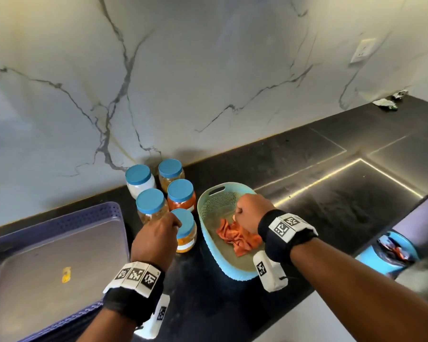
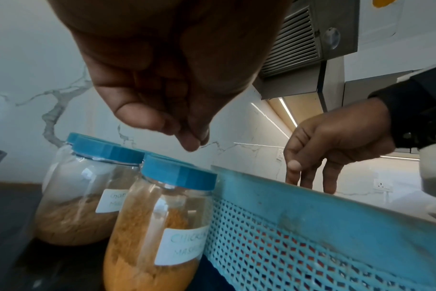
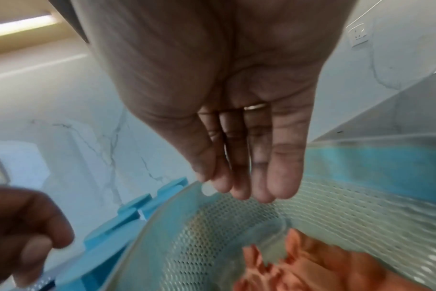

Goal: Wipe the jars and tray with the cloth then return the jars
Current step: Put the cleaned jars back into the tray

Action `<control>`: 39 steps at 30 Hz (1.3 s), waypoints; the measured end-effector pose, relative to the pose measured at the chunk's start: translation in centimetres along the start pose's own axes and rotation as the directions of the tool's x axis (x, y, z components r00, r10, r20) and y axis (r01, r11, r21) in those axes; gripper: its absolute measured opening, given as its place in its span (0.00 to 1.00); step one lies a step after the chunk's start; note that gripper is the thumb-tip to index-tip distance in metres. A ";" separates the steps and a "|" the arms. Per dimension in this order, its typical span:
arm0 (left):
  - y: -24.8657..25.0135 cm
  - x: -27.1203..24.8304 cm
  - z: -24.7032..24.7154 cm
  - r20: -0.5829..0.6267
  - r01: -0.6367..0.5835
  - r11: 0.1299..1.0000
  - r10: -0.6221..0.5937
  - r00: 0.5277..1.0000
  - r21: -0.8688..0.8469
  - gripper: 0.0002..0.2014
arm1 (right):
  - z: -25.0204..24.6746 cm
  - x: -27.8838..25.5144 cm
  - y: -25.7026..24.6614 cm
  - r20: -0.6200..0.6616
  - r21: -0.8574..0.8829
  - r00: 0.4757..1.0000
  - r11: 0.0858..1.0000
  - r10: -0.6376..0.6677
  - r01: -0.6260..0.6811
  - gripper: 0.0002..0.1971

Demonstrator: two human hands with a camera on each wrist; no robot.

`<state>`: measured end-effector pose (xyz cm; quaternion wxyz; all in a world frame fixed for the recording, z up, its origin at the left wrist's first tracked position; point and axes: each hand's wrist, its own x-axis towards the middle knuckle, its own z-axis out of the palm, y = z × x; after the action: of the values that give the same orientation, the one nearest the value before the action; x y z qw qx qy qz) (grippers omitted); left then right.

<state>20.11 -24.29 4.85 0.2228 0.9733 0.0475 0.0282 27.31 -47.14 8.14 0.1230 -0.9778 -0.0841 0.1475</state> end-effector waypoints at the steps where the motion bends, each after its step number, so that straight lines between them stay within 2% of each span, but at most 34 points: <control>1: -0.1 0.0 -0.2 0.013 -0.006 1.000 0.006 1.000 0.009 0.07 | -0.3 -0.2 -0.5 -0.015 -0.007 1.000 1.000 -0.006 0.006 0.08; 3: -0.5 0.1 -0.6 0.029 -0.015 1.000 0.014 0.999 0.008 0.03 | -0.8 -0.7 -1.8 -0.029 -0.018 0.999 0.999 -0.030 0.029 0.09; 8: -2.4 0.4 -2.1 0.025 -0.015 1.000 0.016 1.000 -0.016 0.08 | -0.6 -2.1 -6.9 -0.170 0.128 0.975 0.978 -0.140 0.163 0.15; 11: -4.0 0.5 -3.5 0.001 -0.039 0.999 0.039 0.999 0.010 0.03 | 1.2 -2.3 -10.5 -0.172 0.195 0.959 0.947 -0.224 0.256 0.08; 12: -4.7 0.4 -3.9 -0.008 -0.046 0.999 0.046 0.999 0.015 0.07 | 2.1 -2.3 -11.5 -0.166 0.192 0.956 0.942 -0.244 0.274 0.08; 14: -5.9 0.3 -4.3 -0.030 -0.065 0.998 0.065 0.997 -0.006 0.11 | 3.6 -1.9 -12.6 -0.153 0.168 0.959 0.950 -0.237 0.262 0.11; 17: -8.5 -0.1 -5.0 -0.051 -0.076 0.992 0.071 0.996 -0.100 0.12 | 5.3 -1.6 -13.9 -0.176 0.144 0.971 0.971 -0.164 0.190 0.12; 22: -12.7 -0.3 -5.8 0.015 -0.055 0.985 0.058 0.998 -0.164 0.07 | 6.9 -1.6 -14.7 -0.232 0.183 0.972 0.980 -0.030 0.074 0.16; 25: -14.1 -0.2 -6.0 0.048 -0.025 0.990 0.032 0.998 -0.139 0.13 | 7.2 -1.6 -14.6 -0.237 0.184 0.971 0.983 0.033 0.012 0.23; 28: -14.0 0.4 -6.3 0.088 -0.010 0.993 0.020 0.996 -0.115 0.14 | 7.3 -1.0 -14.5 -0.160 0.082 0.987 0.997 0.005 0.008 0.35; 31: -13.1 1.9 -6.4 0.081 -0.037 0.996 0.043 0.996 -0.077 0.13 | 7.8 0.4 -14.5 -0.083 -0.146 0.993 0.986 -0.087 0.074 0.42; 35: -11.2 5.7 -6.1 0.161 -0.089 0.994 0.078 0.984 0.060 0.30 | 7.1 1.8 -13.9 -0.015 -0.363 0.991 0.925 -0.130 0.116 0.45; 39: -9.7 9.8 -5.0 0.295 -0.141 0.965 0.072 0.953 0.220 0.43 | 6.6 2.6 -13.2 0.072 -0.407 0.983 0.895 -0.167 0.182 0.41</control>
<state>28.72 -12.38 5.47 0.1071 0.9880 -0.0350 -0.1057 25.98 -32.55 4.86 -0.0745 -0.9674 -0.2026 0.1322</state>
